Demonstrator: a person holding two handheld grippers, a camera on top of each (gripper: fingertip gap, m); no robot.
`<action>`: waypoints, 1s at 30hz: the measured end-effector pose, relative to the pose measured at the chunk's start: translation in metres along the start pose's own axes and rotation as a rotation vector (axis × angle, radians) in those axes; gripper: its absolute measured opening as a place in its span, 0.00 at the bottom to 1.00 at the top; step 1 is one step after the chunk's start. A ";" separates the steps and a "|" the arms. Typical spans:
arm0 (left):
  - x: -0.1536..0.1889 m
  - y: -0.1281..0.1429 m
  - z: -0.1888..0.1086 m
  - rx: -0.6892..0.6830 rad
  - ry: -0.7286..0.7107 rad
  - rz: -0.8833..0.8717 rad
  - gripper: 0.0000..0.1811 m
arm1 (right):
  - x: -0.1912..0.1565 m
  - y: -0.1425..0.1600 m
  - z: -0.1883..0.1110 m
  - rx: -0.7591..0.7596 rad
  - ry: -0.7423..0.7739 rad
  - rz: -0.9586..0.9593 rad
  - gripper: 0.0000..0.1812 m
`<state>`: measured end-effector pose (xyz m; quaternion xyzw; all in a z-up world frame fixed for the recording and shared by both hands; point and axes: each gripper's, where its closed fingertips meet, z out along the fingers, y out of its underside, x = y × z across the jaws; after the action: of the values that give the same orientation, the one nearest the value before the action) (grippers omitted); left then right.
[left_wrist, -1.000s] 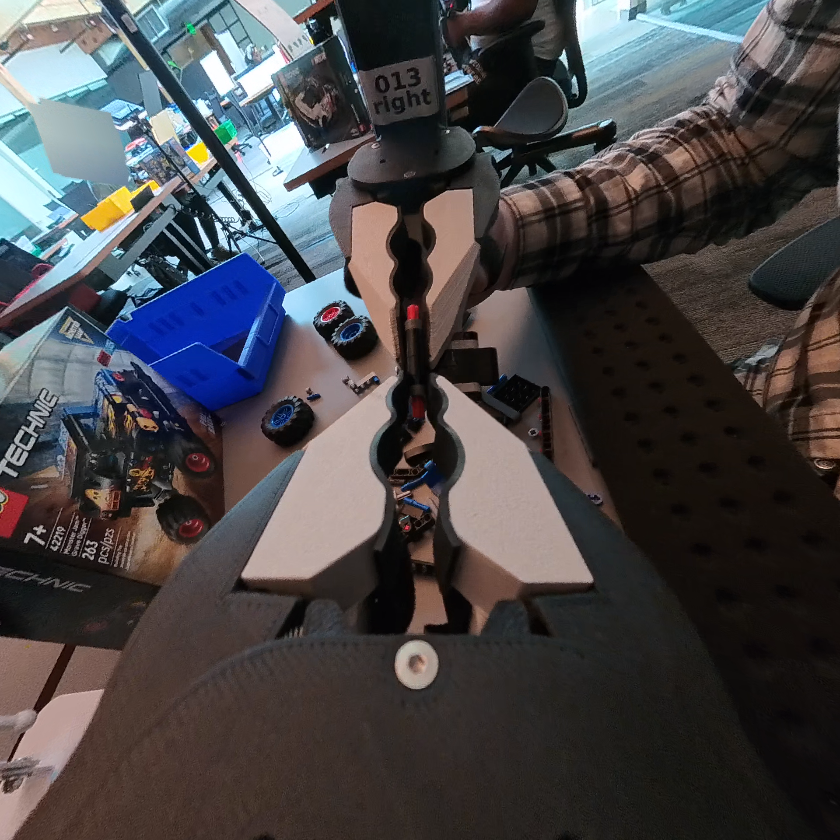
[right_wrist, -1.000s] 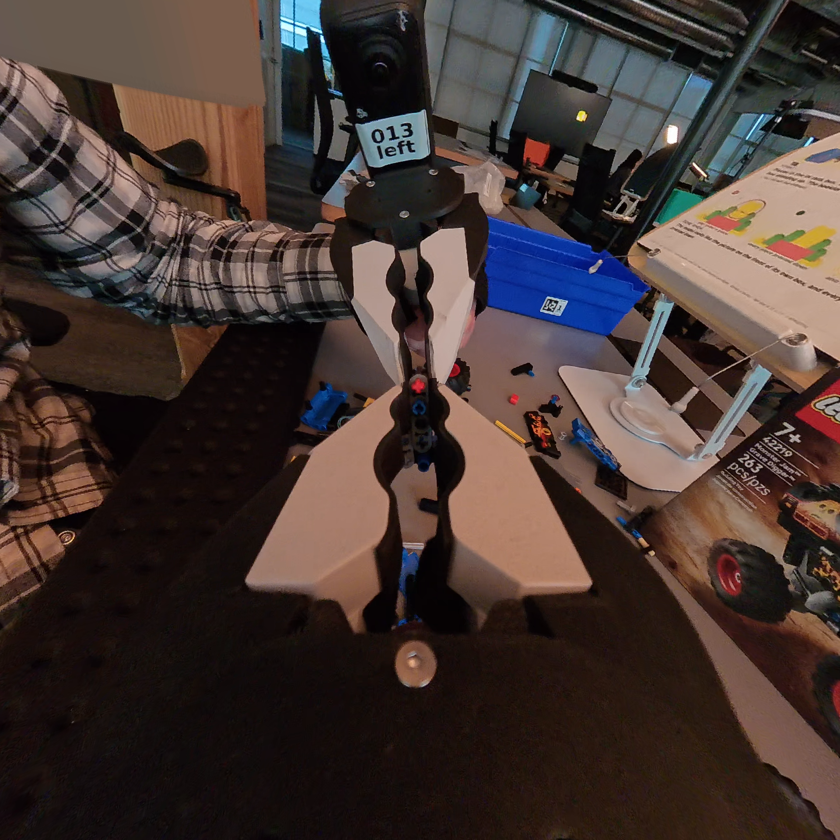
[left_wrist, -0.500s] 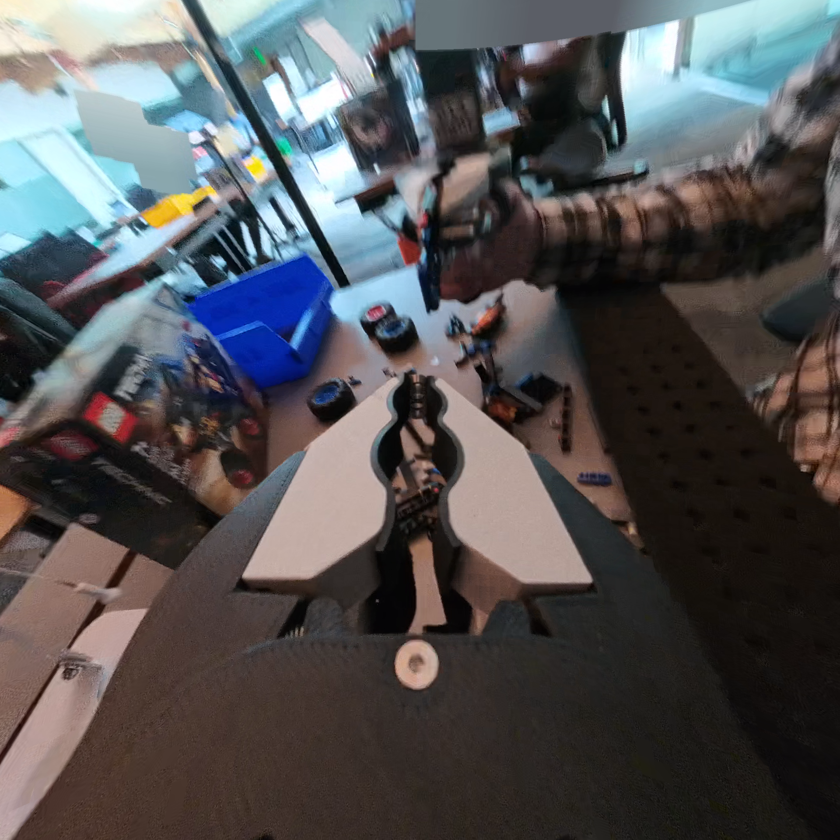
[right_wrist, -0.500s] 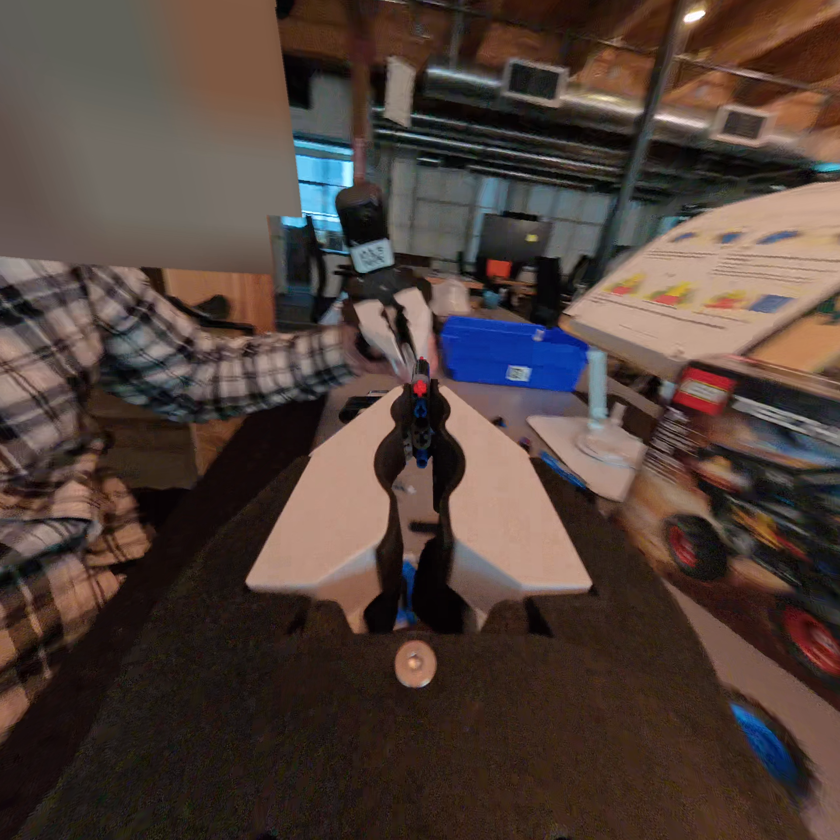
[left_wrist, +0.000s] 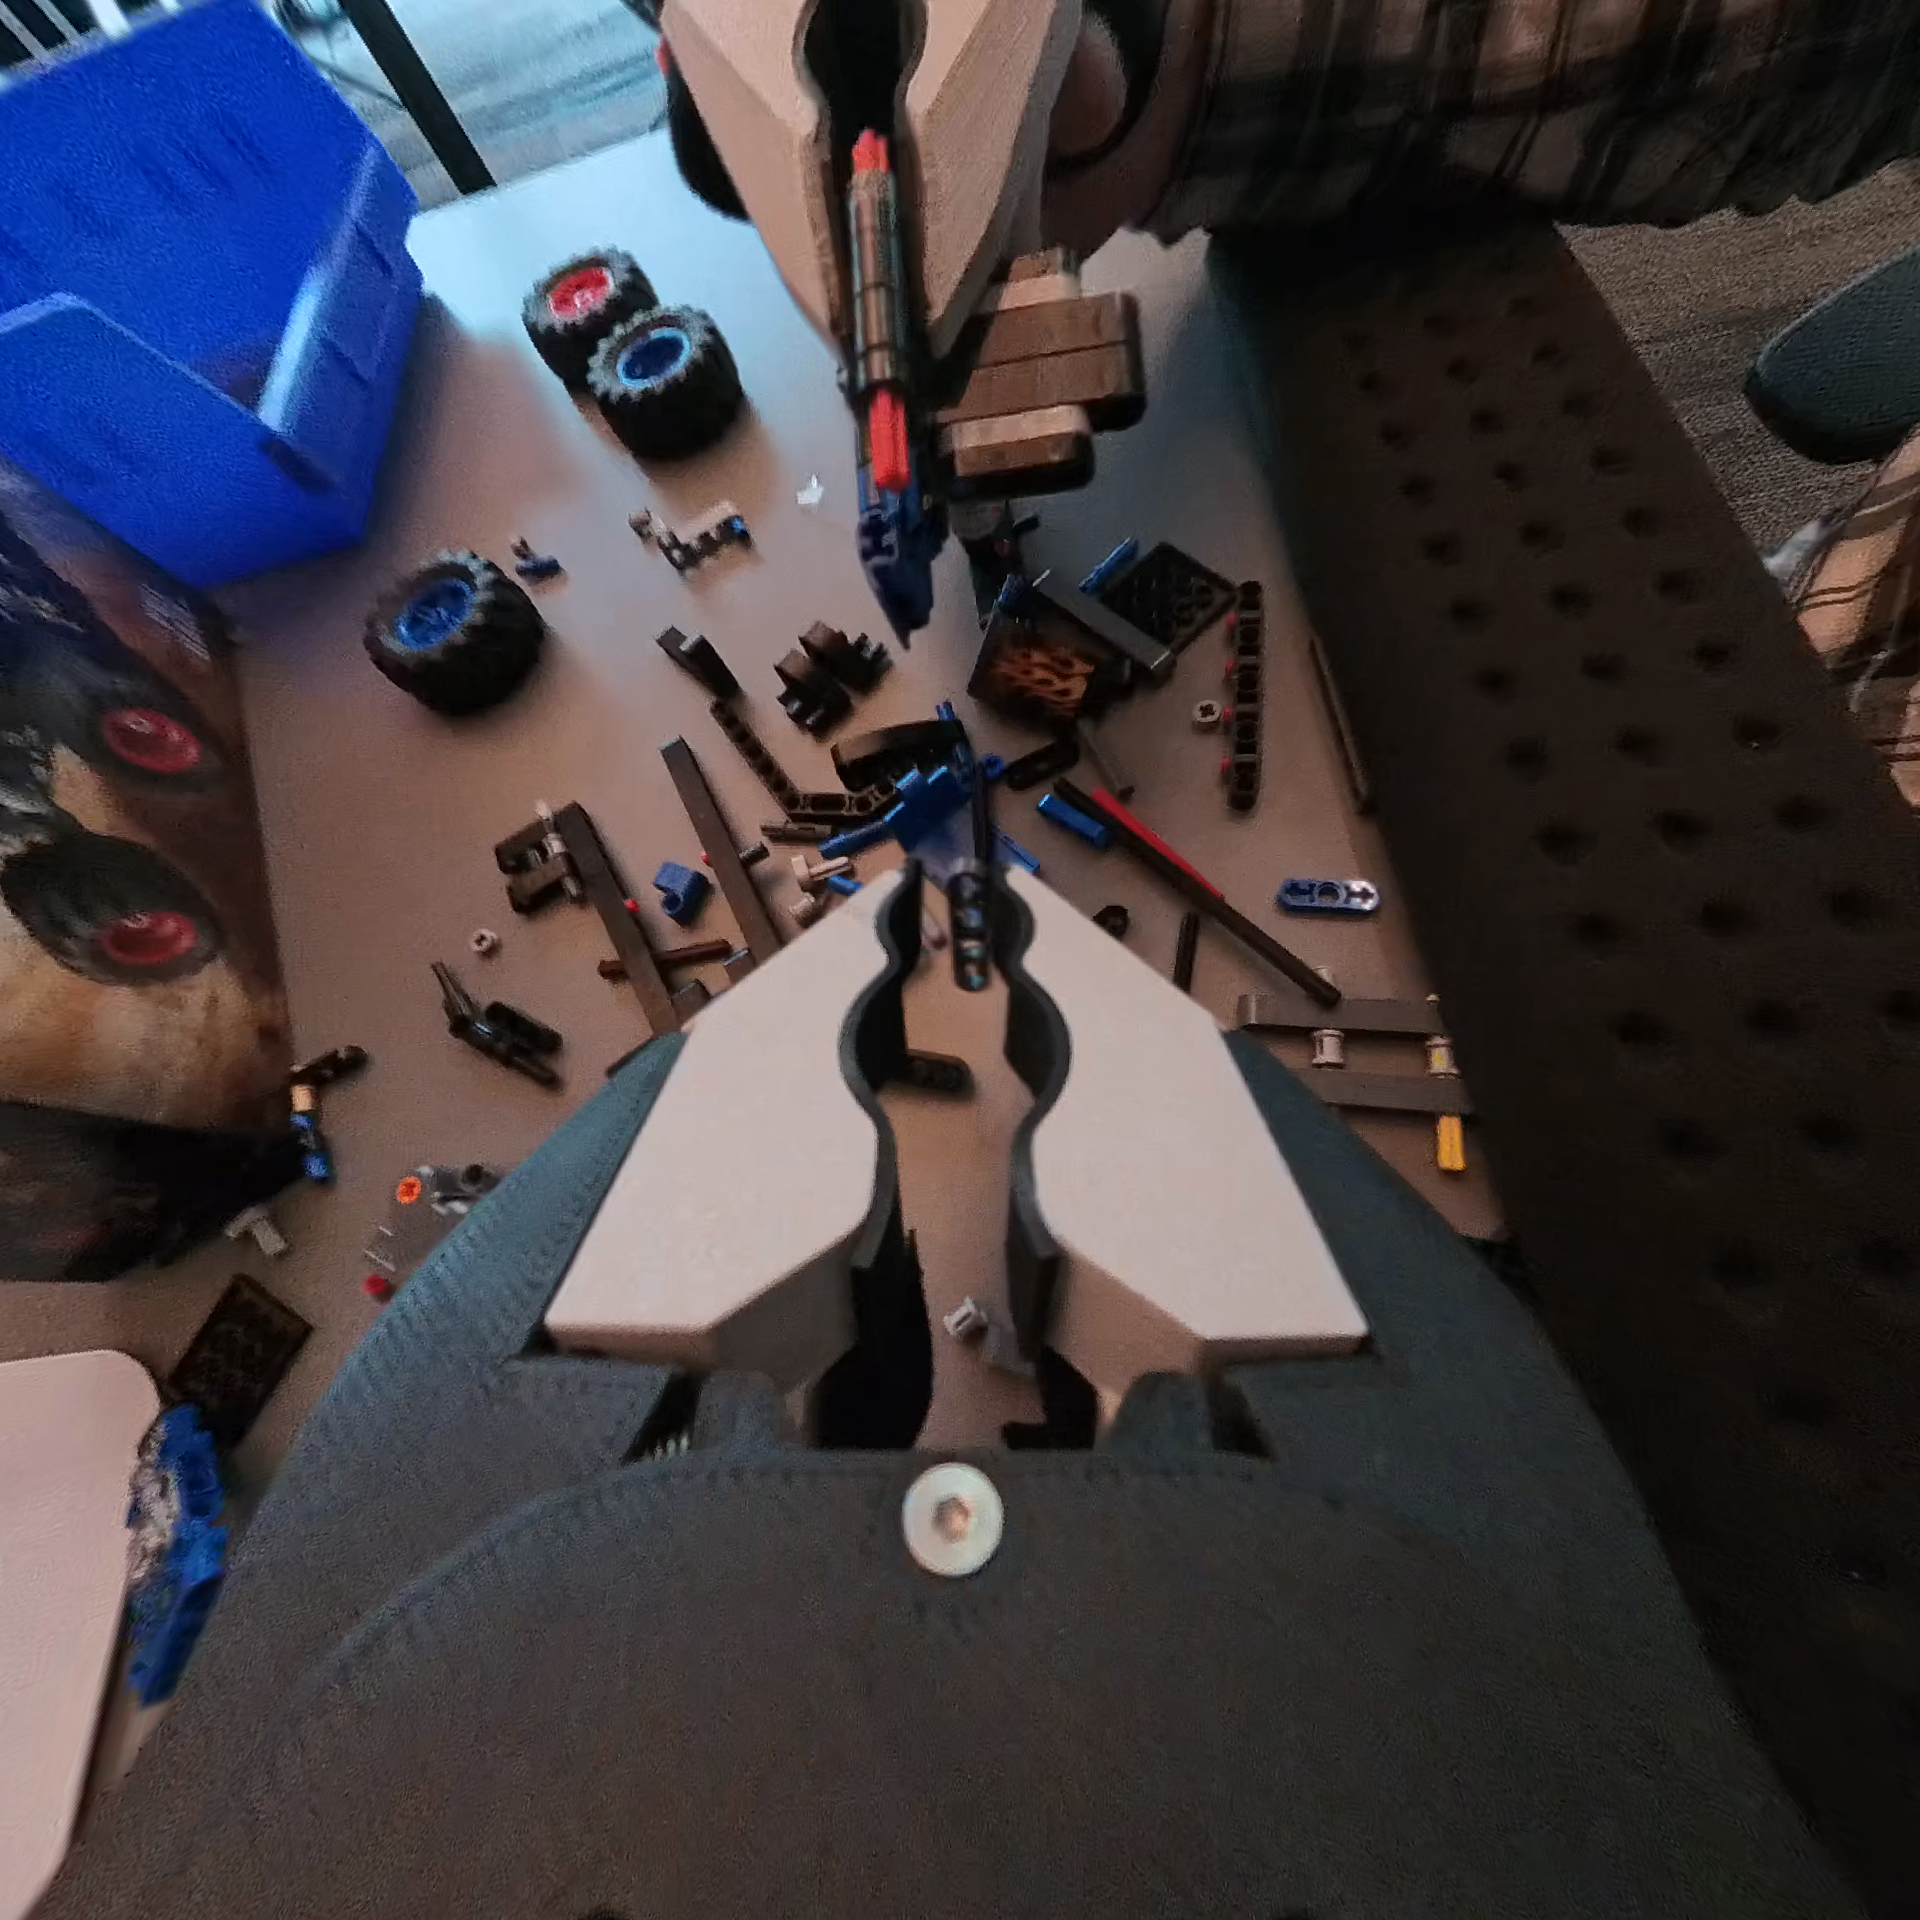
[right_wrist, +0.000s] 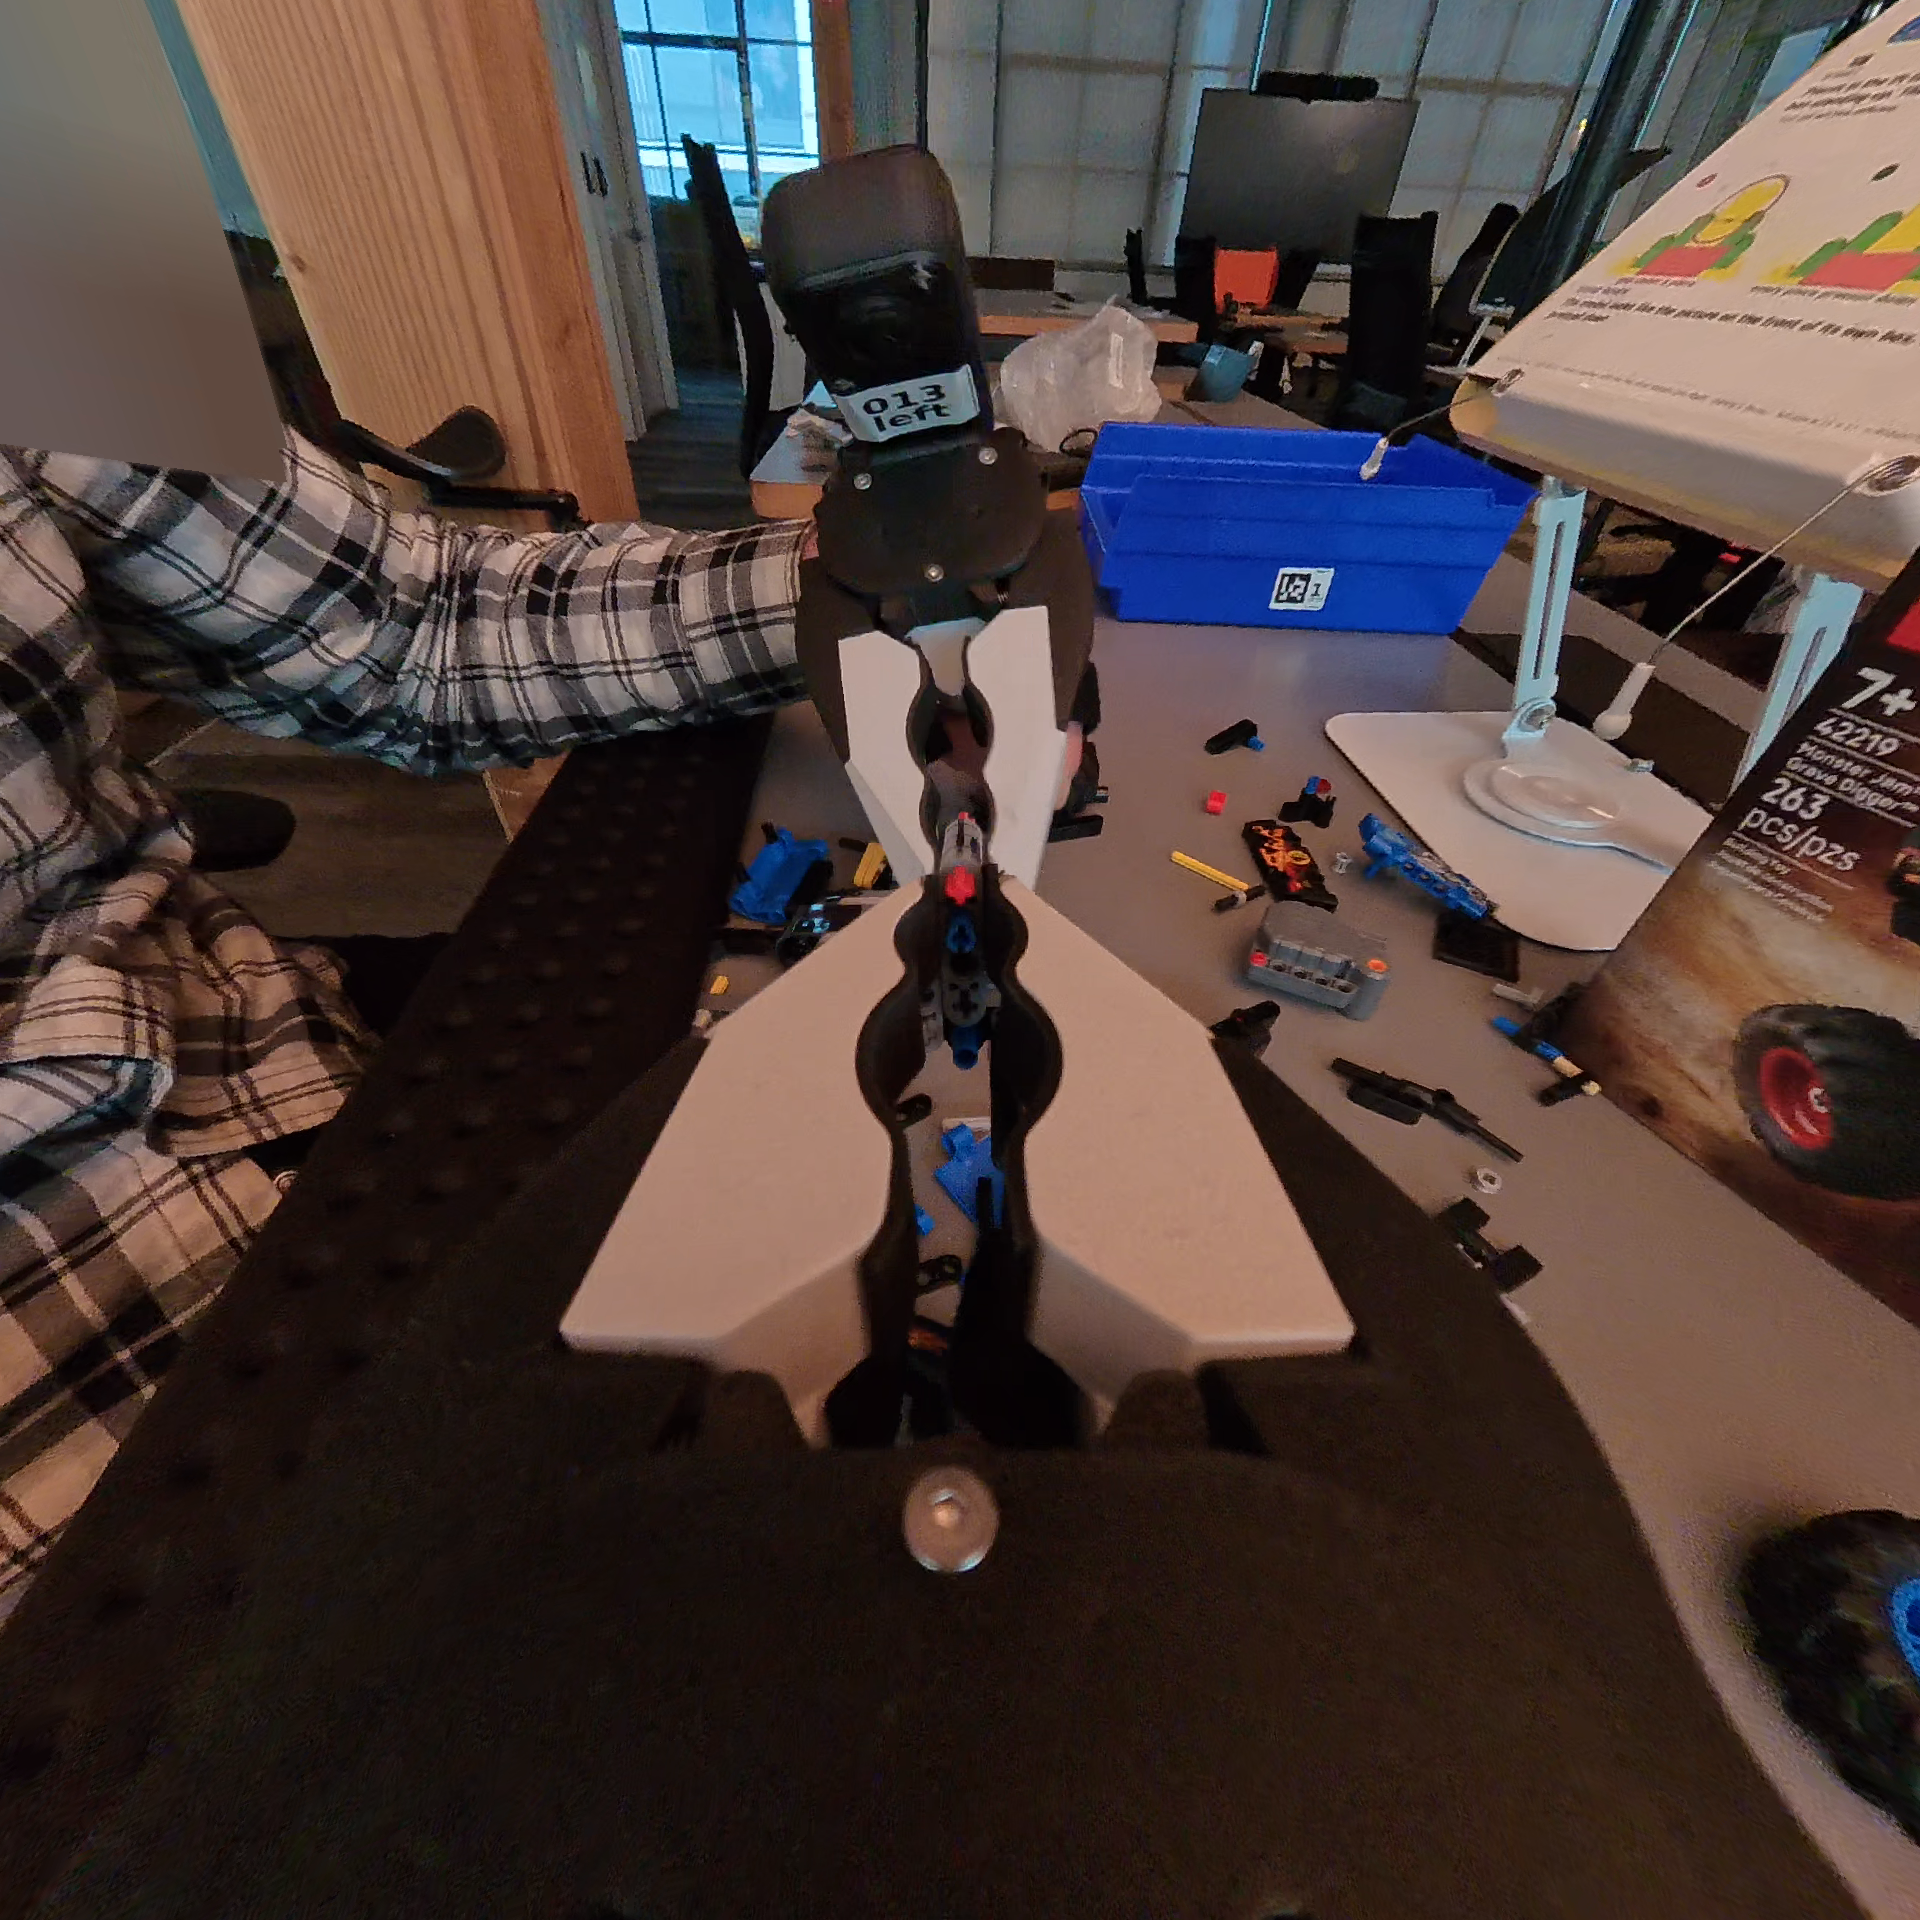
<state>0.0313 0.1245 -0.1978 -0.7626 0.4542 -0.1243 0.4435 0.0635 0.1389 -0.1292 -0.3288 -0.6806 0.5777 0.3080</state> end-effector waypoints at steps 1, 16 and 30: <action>-0.002 0.004 0.003 -0.021 -0.009 -0.004 0.10 | 0.000 0.002 0.001 -0.008 0.000 0.001 0.03; 0.001 -0.070 -0.009 0.317 -0.026 -0.019 0.05 | -0.005 -0.010 0.004 0.105 -0.094 0.092 0.03; 0.001 -0.081 -0.011 0.378 -0.033 -0.053 0.02 | -0.011 -0.015 0.007 0.105 -0.087 0.046 0.05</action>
<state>0.0726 0.1330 -0.1273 -0.6792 0.3953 -0.2065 0.5829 0.0634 0.1242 -0.1161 -0.3020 -0.6544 0.6334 0.2816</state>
